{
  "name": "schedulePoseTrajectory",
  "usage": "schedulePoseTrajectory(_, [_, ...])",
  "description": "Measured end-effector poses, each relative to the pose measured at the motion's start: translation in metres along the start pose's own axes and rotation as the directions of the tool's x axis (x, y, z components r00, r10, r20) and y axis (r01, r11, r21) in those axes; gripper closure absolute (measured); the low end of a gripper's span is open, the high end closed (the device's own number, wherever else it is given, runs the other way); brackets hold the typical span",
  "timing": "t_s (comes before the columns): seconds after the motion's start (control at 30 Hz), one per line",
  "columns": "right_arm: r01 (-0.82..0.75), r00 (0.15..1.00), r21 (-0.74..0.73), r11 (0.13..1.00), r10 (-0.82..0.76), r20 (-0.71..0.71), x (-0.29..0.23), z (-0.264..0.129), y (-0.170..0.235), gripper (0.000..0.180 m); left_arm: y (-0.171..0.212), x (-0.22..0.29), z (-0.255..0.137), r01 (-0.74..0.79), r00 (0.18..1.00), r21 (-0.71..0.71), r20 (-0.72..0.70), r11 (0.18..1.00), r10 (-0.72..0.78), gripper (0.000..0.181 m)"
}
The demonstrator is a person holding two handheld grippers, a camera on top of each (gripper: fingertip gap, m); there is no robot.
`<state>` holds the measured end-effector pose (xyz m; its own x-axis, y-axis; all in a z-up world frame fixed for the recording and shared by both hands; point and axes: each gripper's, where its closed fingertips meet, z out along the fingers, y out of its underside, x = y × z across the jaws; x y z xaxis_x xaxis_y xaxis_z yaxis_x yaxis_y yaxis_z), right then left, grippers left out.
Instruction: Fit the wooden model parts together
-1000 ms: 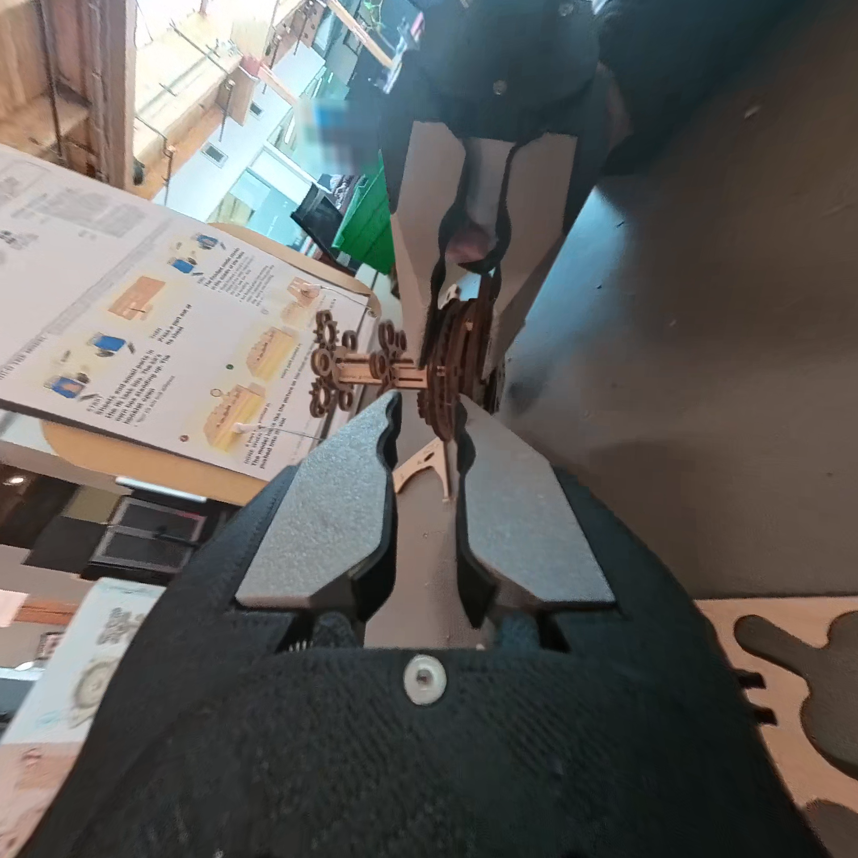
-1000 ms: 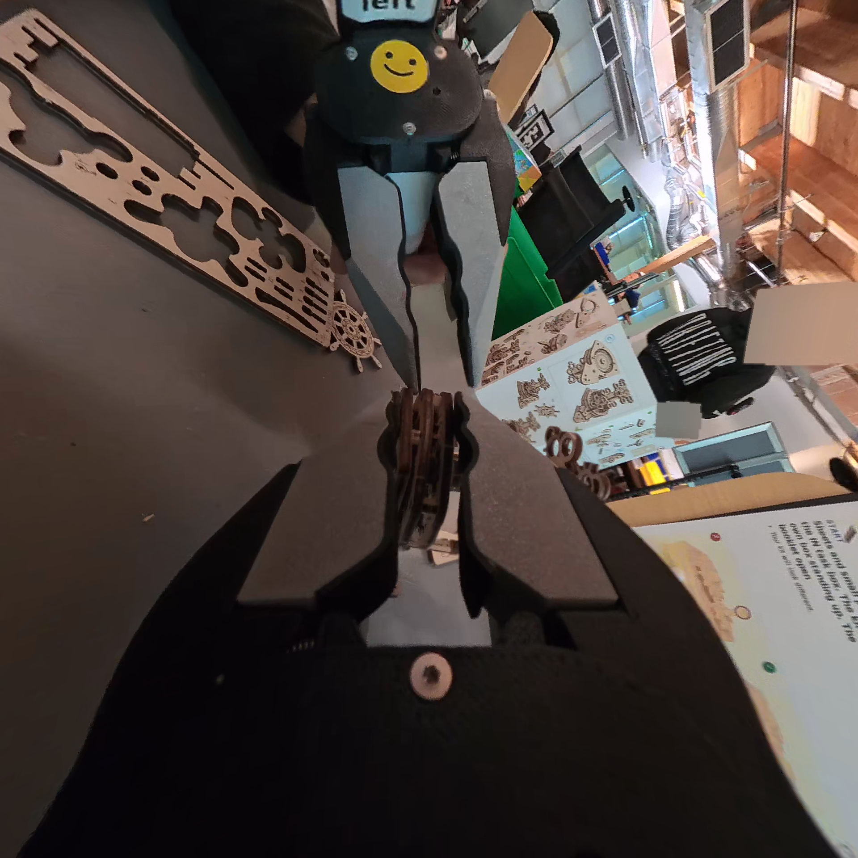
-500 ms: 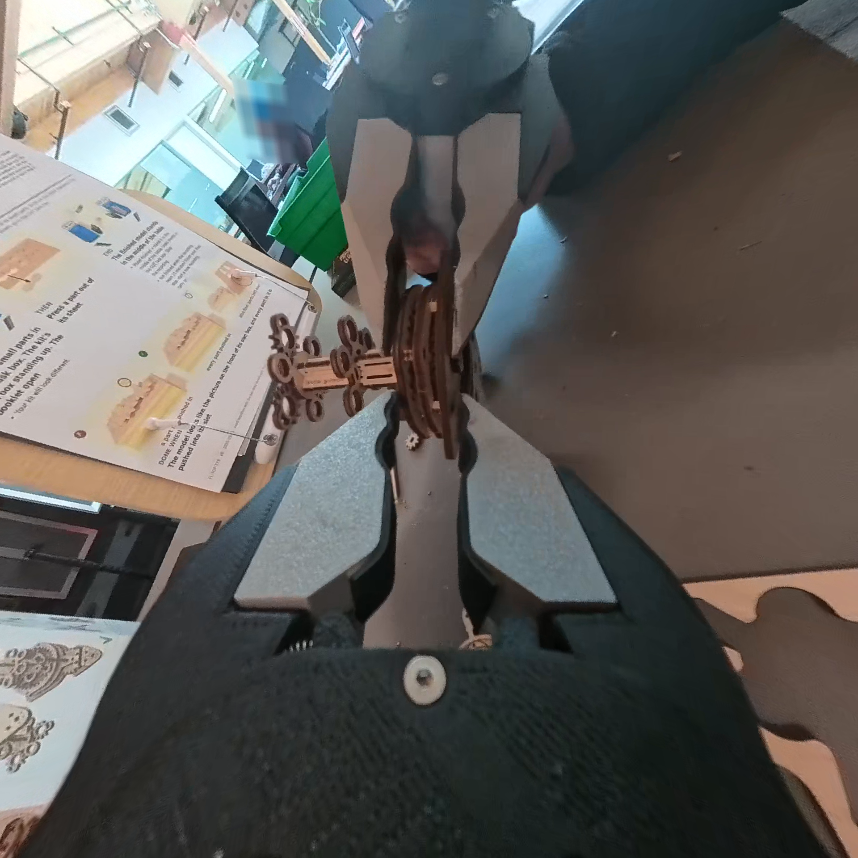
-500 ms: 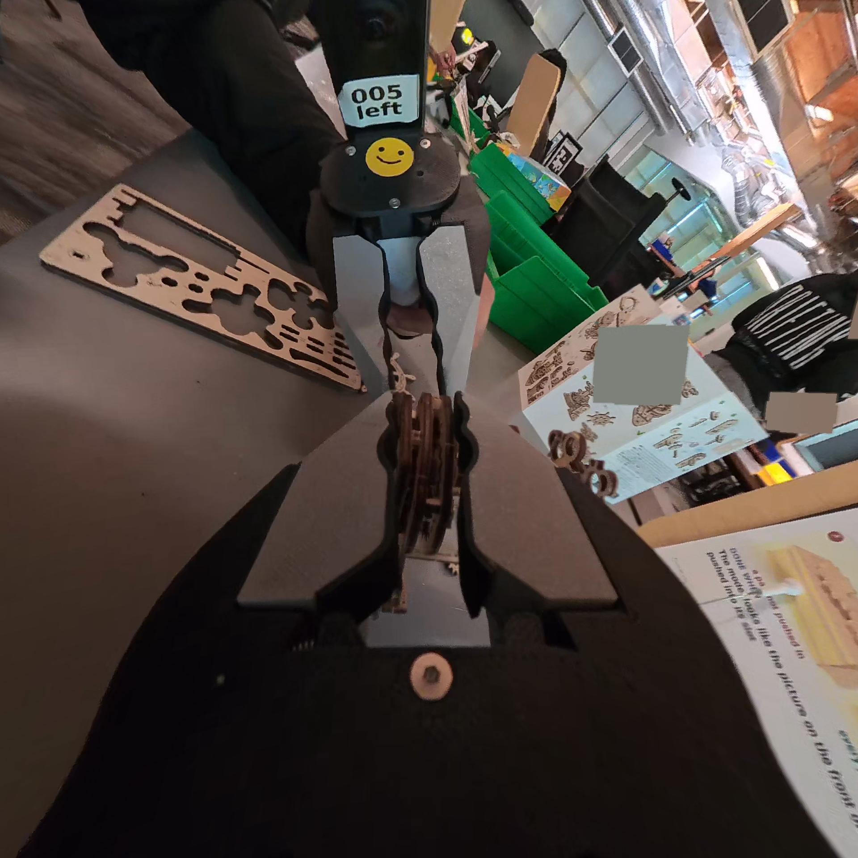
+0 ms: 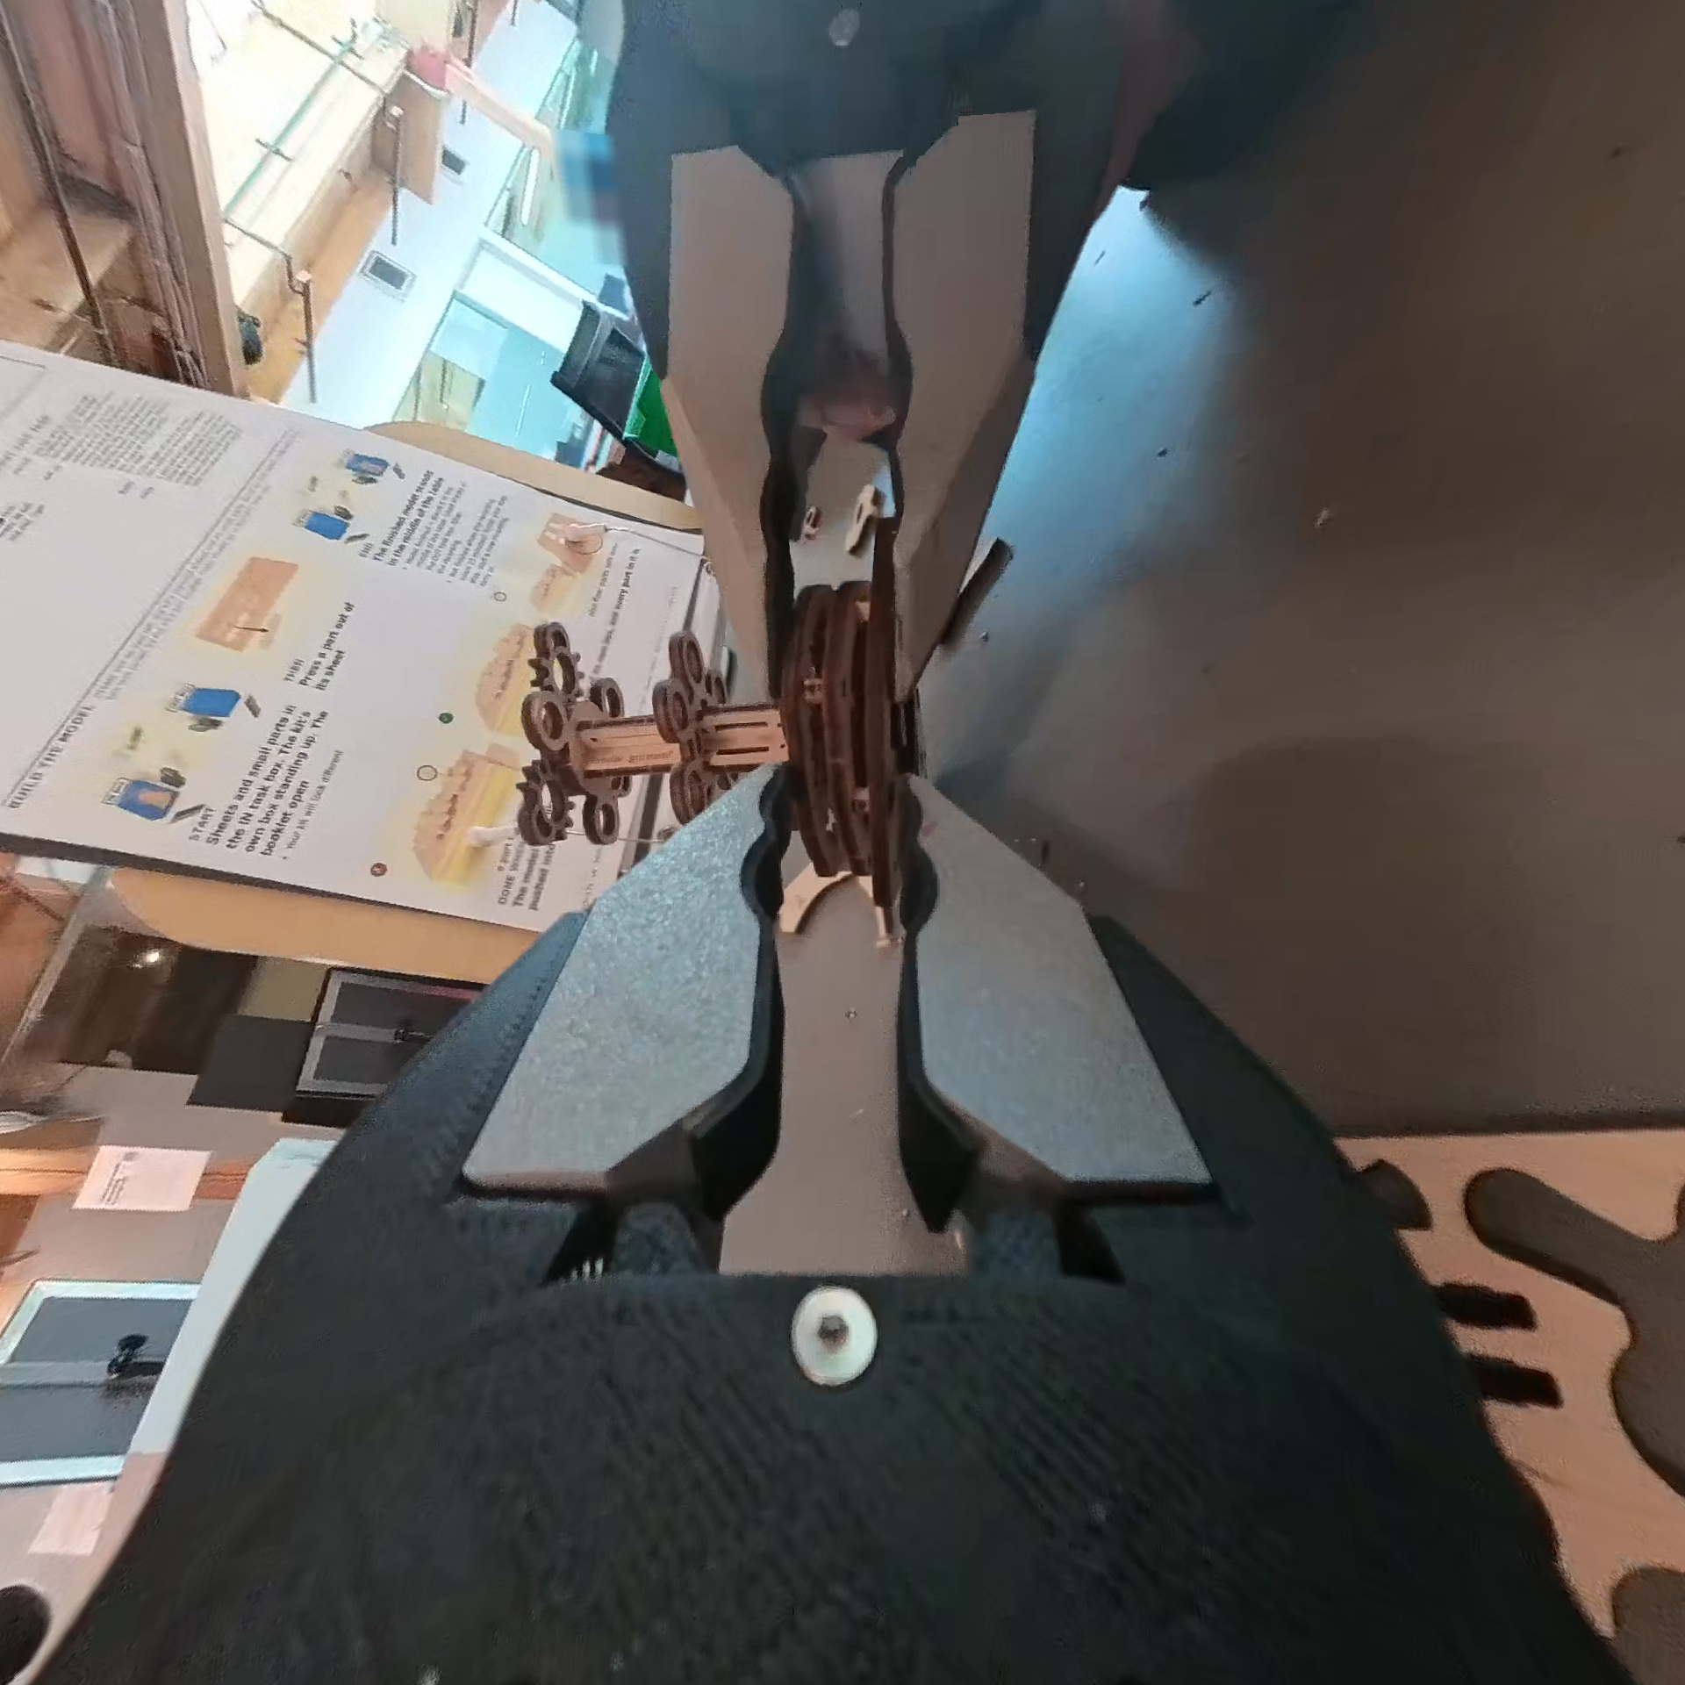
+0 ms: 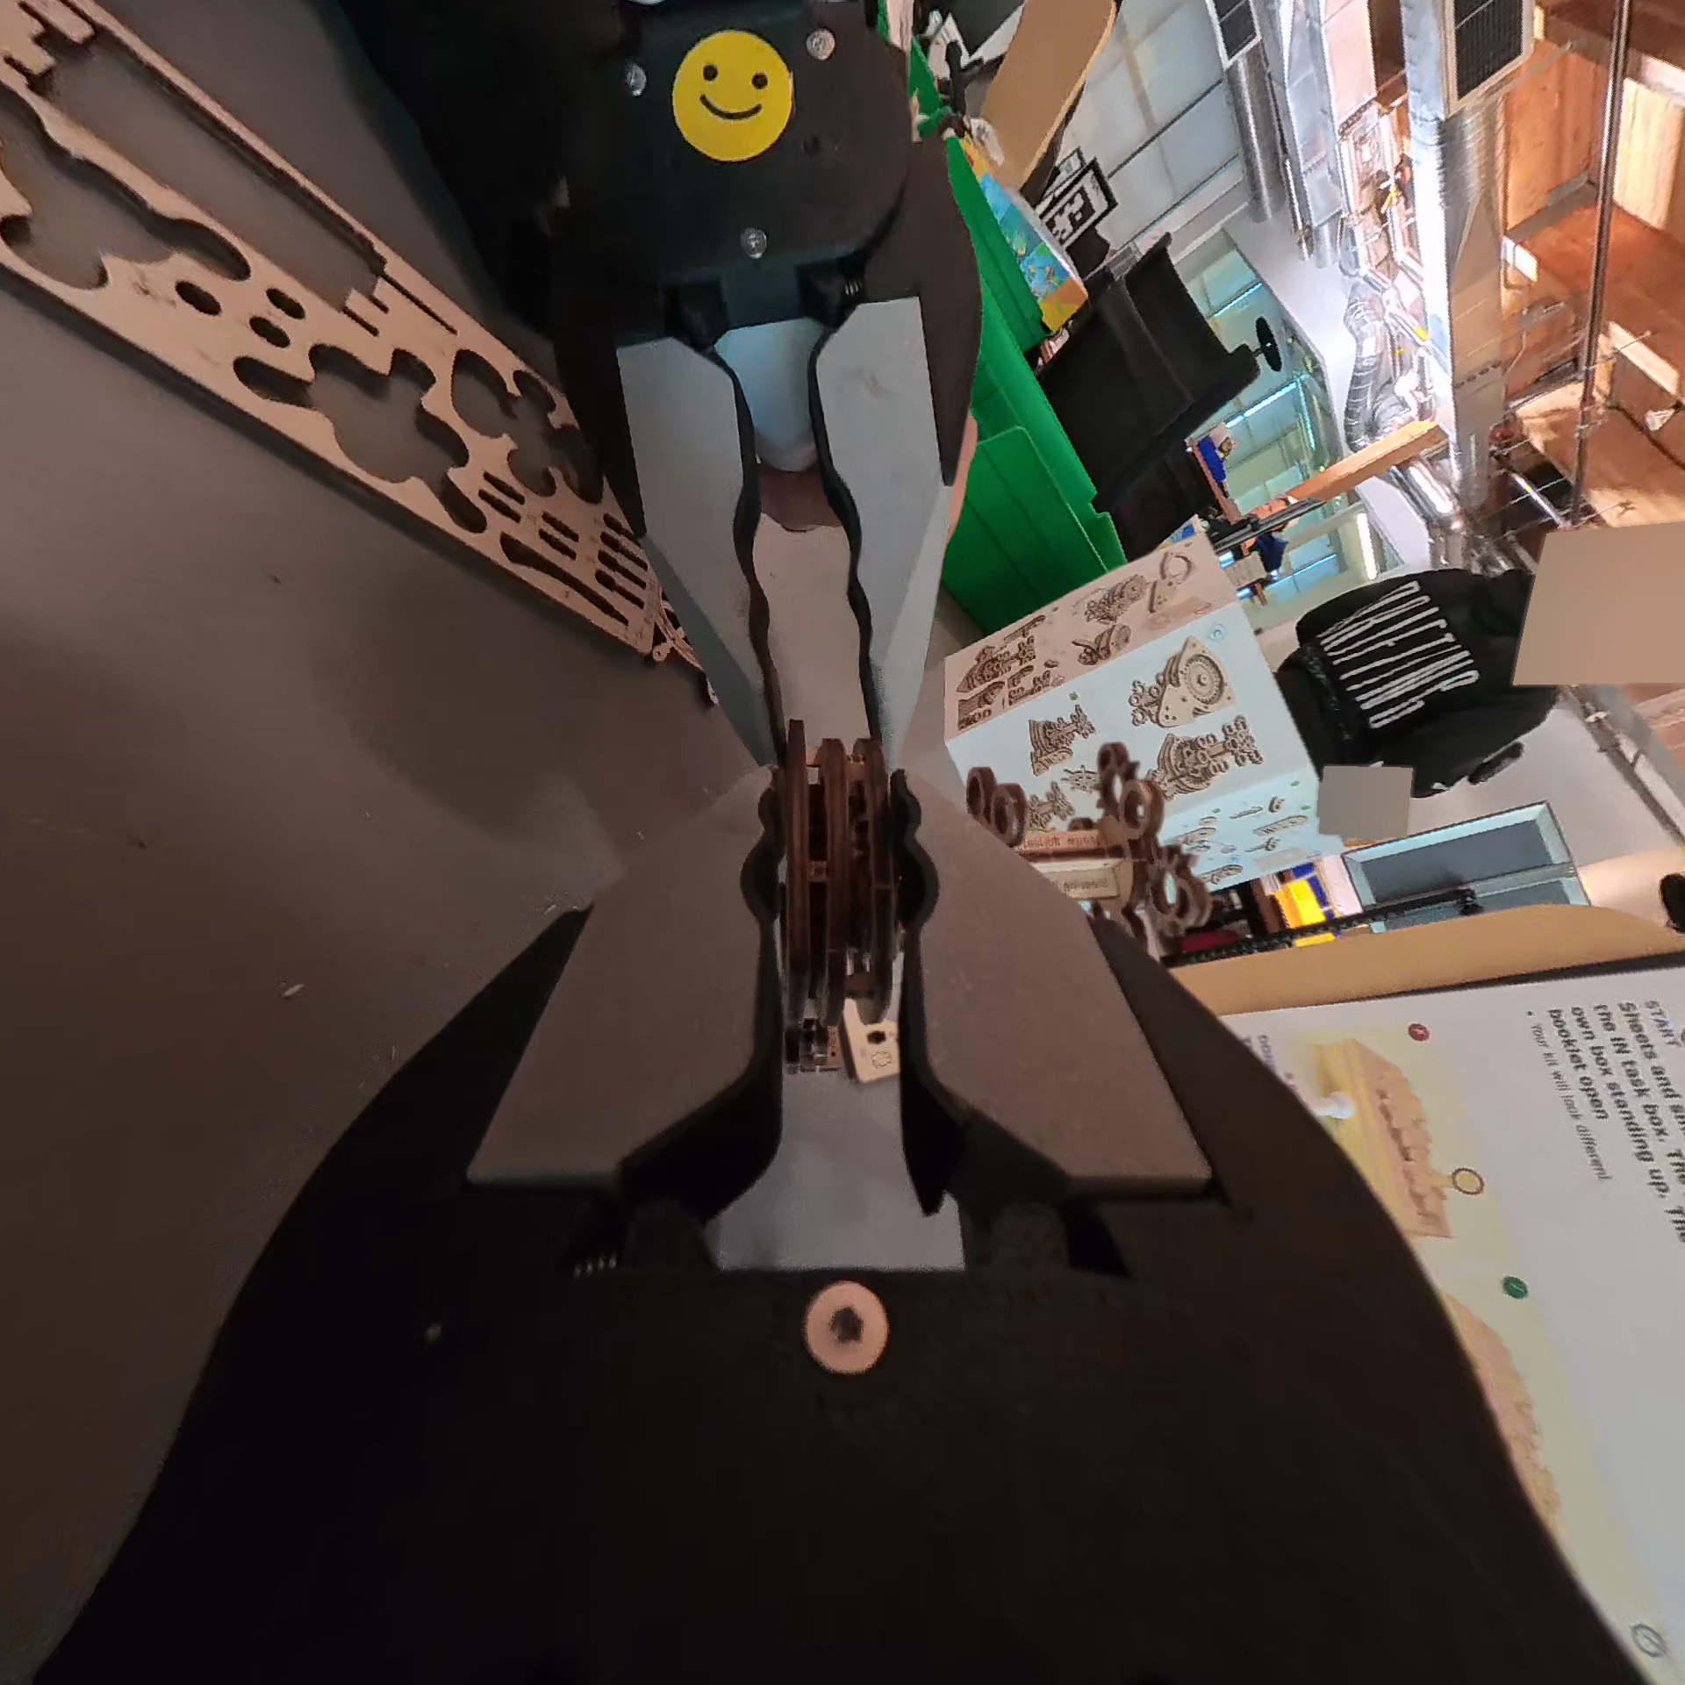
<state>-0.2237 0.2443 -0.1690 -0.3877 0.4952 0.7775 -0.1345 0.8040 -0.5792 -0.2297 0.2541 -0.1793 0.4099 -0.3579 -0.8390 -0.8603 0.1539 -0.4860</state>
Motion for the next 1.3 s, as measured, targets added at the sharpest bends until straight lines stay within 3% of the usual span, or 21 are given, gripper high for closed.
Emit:
schedulePoseTrajectory(0.37, [0.079,0.996,-0.071,0.994,-0.081,-0.024,0.002,0.001,0.006,0.162,0.003,-0.001,0.001,0.03,1.0,-0.004,-0.004,1.0,-0.03,0.162])
schedulePoseTrajectory(0.57, [-0.03,0.999,-0.044,0.999,0.029,-0.021,0.007,-0.001,0.01,0.162,0.002,-0.007,0.001,0.241,0.97,0.044,-0.039,0.969,-0.24,0.16])
schedulePoseTrajectory(0.8, [-0.156,0.987,0.027,0.987,0.156,-0.026,0.019,-0.008,0.015,0.163,0.026,-0.019,0.001,0.356,0.934,0.001,-0.018,0.935,-0.356,0.152])
schedulePoseTrajectory(1.3, [-0.226,0.974,0.134,0.965,0.225,0.024,0.019,-0.012,0.011,0.162,0.026,-0.011,0.008,0.397,0.917,0.016,-0.048,0.918,-0.396,0.152])
